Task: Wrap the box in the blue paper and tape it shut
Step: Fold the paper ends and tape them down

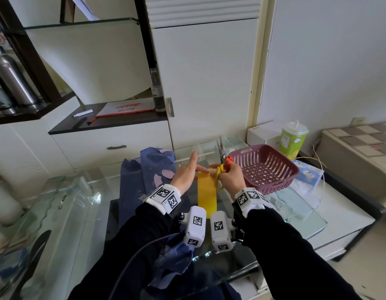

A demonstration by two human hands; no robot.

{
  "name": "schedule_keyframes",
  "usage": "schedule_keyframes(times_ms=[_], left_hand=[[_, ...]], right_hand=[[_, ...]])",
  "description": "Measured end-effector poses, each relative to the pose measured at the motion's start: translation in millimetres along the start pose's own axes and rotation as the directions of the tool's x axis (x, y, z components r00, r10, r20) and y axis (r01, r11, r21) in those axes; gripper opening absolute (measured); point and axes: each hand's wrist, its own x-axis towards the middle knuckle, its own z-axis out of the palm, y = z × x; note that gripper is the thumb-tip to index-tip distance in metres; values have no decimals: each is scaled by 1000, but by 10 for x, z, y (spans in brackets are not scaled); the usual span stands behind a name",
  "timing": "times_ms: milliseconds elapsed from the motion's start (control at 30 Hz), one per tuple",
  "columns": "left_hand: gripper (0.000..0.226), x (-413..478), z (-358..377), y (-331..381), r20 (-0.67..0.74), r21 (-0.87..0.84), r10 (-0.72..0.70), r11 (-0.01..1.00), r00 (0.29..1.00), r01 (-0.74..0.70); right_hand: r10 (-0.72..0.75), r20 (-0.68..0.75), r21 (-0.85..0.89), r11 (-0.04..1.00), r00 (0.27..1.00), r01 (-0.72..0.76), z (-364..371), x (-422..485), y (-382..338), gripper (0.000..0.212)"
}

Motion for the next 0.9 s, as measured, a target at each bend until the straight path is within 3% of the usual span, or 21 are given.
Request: schedule_keyframes(times_ms=[267, 400, 467, 667, 900], left_hand=[[81, -7, 29, -1, -68, -14, 9, 1000, 998, -10], [68, -31, 35, 93, -183, -273, -15, 961, 983, -36], [61, -25, 35, 105, -208, -283, -21, 958, 978, -39], [48, -74, 124, 27, -204, -27, 119, 992, 972, -127], [40, -177, 170, -33, -213, 307, 260, 933, 942, -188]], right_hand=[[13, 5, 35, 999, 1000, -13, -11, 30, -10, 31], [39, -19, 26, 999, 999, -38, -33, 72, 4, 28], [40, -5, 14, 999, 999, -40, -58, 58, 2, 27], [66, -23, 46, 997, 998, -65, -92, 20, 39, 28], [68, 20, 67, 995, 997, -70, -2, -73, 70, 28]])
